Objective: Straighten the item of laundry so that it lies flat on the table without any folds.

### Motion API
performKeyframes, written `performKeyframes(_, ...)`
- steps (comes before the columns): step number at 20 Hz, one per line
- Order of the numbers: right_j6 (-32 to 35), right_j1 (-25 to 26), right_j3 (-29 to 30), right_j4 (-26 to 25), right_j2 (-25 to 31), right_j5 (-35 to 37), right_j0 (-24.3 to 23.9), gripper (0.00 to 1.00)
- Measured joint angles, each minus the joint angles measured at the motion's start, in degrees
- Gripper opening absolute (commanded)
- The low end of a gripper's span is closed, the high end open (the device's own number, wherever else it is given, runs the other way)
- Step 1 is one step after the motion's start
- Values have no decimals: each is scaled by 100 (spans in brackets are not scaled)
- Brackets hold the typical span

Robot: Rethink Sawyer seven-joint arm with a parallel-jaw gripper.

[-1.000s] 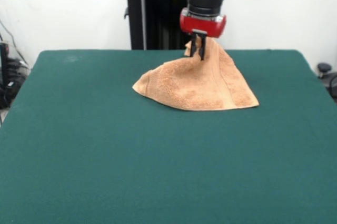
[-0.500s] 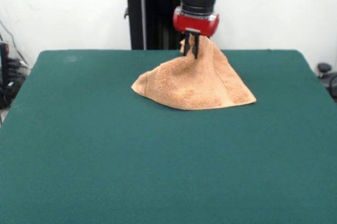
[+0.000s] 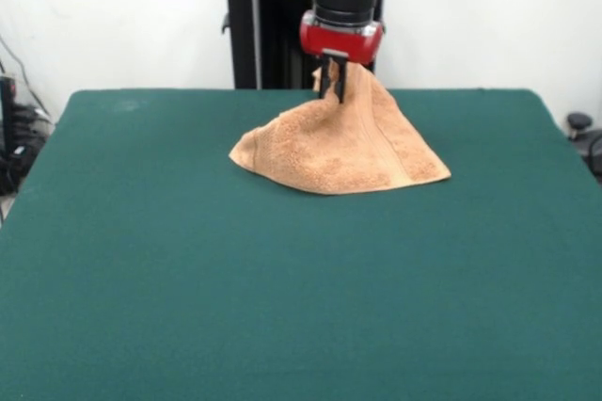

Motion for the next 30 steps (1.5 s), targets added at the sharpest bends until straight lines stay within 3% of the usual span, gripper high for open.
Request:
performKeyframes(15, 0, -1, -14, -6, 0, 176, -41, 0)
performKeyframes(16, 0, -1, -21, -6, -1, 213, -22, 100)
performKeyframes(30, 0, -45, -13, -6, -63, 247, 534, 100)
